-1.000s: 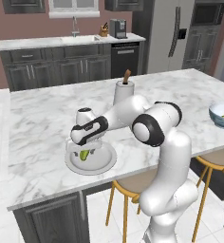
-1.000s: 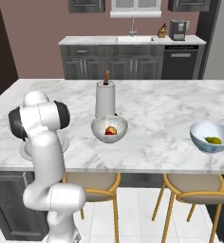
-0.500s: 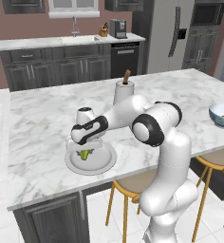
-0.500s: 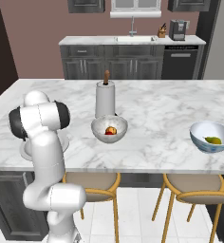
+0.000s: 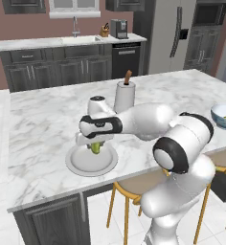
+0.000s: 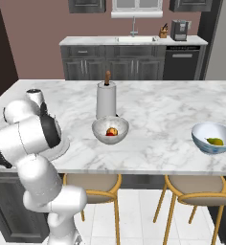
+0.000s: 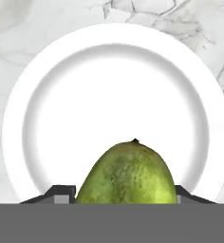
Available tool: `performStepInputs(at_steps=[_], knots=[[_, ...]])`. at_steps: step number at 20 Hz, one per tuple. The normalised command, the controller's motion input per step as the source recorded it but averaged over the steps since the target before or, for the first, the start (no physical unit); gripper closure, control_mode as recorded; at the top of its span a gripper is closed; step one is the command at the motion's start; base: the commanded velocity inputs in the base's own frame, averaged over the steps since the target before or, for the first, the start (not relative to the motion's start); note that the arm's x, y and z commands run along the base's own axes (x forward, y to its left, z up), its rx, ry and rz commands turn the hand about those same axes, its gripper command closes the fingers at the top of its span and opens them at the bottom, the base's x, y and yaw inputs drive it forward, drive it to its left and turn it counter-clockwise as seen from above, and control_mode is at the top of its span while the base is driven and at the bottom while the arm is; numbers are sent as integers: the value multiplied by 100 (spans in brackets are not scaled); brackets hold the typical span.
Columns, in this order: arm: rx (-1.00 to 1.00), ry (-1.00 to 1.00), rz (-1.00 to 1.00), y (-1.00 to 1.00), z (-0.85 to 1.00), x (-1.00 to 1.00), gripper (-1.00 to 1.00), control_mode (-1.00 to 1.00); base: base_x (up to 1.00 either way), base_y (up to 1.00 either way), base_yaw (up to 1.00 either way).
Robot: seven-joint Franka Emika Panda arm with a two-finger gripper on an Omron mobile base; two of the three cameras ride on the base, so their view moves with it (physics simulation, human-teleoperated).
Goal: Take the fruits from the plate on the dining counter and place two fruits in each bowl.
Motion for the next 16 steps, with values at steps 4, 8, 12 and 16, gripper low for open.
performStepInputs(at_steps=[4, 8, 12, 16], knots=[[7, -16, 12, -84, 100, -26, 100, -100, 0, 0, 0], [7, -19, 13, -78, 81, -26, 100, -100, 0, 0, 0], [7, -29, 14, -48, 27, -72, 100, -100, 0, 0, 0], [3, -20, 14, -7, 34, -74, 100, -100, 0, 0, 0]])
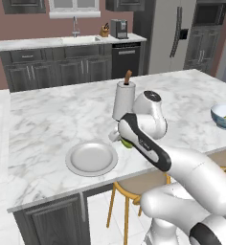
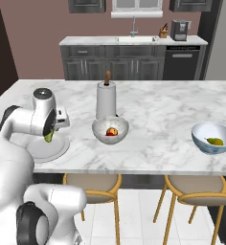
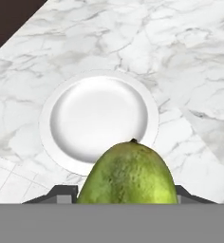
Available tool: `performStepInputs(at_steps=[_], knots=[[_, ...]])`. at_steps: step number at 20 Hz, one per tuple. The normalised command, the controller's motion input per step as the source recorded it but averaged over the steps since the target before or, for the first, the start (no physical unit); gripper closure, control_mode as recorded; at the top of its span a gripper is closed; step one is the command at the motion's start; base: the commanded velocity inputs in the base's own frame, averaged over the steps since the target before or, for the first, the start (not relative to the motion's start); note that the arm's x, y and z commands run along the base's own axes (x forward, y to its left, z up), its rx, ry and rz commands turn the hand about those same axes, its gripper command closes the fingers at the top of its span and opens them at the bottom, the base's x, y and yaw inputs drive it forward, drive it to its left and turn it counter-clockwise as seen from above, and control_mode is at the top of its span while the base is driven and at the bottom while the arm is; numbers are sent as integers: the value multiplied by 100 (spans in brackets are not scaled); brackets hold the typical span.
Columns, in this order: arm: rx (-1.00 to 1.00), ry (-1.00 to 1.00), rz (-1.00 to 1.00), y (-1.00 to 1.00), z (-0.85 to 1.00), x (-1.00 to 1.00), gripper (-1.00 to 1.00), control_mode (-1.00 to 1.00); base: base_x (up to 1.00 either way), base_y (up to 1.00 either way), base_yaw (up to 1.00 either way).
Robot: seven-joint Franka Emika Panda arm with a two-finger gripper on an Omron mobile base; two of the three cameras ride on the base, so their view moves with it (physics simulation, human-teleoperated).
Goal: Take the fruits from the plate on the dining counter and place two fruits in each bowl.
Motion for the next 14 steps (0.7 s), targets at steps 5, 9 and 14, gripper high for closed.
performStepInputs(at_steps=[5, 9, 14], knots=[[0, 0, 6, 0, 12, -4, 100, -100, 0, 0, 0], [0, 0, 0, 0, 0, 0, 100, -100, 0, 0, 0], [0, 0, 0, 0, 0, 0, 100, 100, 0, 0, 0]])
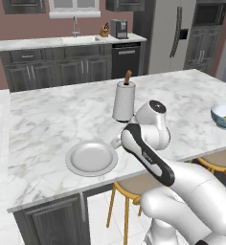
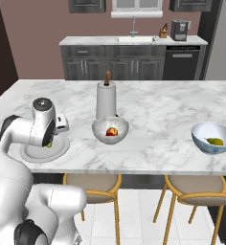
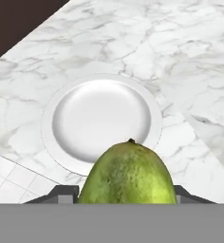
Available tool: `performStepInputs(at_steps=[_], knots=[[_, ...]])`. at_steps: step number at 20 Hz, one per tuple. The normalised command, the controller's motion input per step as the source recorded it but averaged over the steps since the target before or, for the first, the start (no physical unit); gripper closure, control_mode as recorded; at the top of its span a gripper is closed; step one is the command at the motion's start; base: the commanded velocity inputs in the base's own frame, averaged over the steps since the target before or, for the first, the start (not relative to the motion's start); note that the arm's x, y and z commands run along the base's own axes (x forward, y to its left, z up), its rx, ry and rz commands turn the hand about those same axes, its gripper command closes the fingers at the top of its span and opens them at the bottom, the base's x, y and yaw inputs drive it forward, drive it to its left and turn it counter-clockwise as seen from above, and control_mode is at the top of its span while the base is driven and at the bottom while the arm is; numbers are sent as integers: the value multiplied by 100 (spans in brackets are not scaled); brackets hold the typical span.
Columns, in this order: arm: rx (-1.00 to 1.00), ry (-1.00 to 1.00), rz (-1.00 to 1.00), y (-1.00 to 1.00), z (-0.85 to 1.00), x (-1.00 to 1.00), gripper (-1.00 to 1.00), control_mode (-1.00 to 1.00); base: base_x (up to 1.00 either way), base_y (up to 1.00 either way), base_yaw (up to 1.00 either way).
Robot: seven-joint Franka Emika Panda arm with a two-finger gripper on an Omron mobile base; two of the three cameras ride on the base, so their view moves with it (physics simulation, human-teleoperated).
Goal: Take the fruits from the plate on the dining counter and place two fruits in each bowl.
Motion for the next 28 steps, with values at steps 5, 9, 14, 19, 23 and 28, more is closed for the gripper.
performStepInputs(at_steps=[5, 9, 14, 19, 23, 28], knots=[[0, 0, 0, 0, 0, 0, 100, 100, -52, -39, -7], [0, 0, 0, 0, 0, 0, 100, 100, -40, -69, -13], [0, 0, 0, 0, 0, 0, 100, 100, -4, -99, -22], [0, 0, 0, 0, 0, 0, 100, 100, 7, -100, -14], [0, 0, 0, 0, 0, 0, 100, 100, 15, -100, -12], [0, 0, 0, 0, 0, 0, 100, 100, 39, -100, -1]])
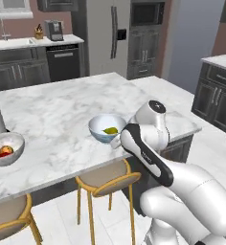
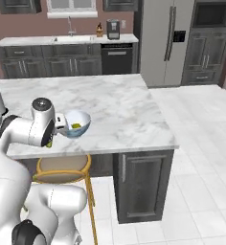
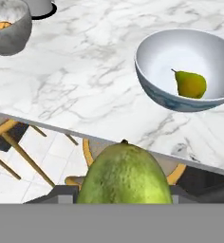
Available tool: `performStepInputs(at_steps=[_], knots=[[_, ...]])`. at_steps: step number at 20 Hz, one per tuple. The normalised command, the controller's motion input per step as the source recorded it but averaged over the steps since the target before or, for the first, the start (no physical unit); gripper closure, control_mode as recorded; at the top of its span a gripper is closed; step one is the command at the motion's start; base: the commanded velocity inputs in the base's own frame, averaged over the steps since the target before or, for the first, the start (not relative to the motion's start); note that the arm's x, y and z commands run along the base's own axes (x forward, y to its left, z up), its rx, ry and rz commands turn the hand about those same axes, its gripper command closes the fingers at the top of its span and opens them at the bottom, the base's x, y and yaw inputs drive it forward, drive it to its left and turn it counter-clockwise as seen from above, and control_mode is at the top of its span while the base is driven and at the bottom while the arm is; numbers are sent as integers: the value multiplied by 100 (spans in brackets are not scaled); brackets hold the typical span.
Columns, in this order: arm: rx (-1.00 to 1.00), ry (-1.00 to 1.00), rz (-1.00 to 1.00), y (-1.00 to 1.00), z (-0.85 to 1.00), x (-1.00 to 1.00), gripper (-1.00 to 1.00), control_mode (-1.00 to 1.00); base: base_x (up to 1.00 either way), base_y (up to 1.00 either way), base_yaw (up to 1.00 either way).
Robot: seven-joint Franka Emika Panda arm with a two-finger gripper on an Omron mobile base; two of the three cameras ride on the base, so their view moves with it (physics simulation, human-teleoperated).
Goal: Take the fruits from the plate on the dining counter and place two fruits in each bowl.
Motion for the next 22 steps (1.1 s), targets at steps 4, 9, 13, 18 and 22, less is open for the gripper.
performStepInputs(at_steps=[4, 9, 13, 18, 22], knots=[[0, 0, 0, 0, 0, 0, 100, 100, 56, -100, 11], [0, 0, 0, 0, 0, 0, 100, 100, 77, -46, 23], [0, 0, 0, 0, 0, 0, 100, 100, 71, 3, 20], [0, 0, 0, 0, 0, 0, 100, 100, 18, 8, 7], [0, 0, 0, 0, 0, 0, 100, 100, 0, 0, 0]])
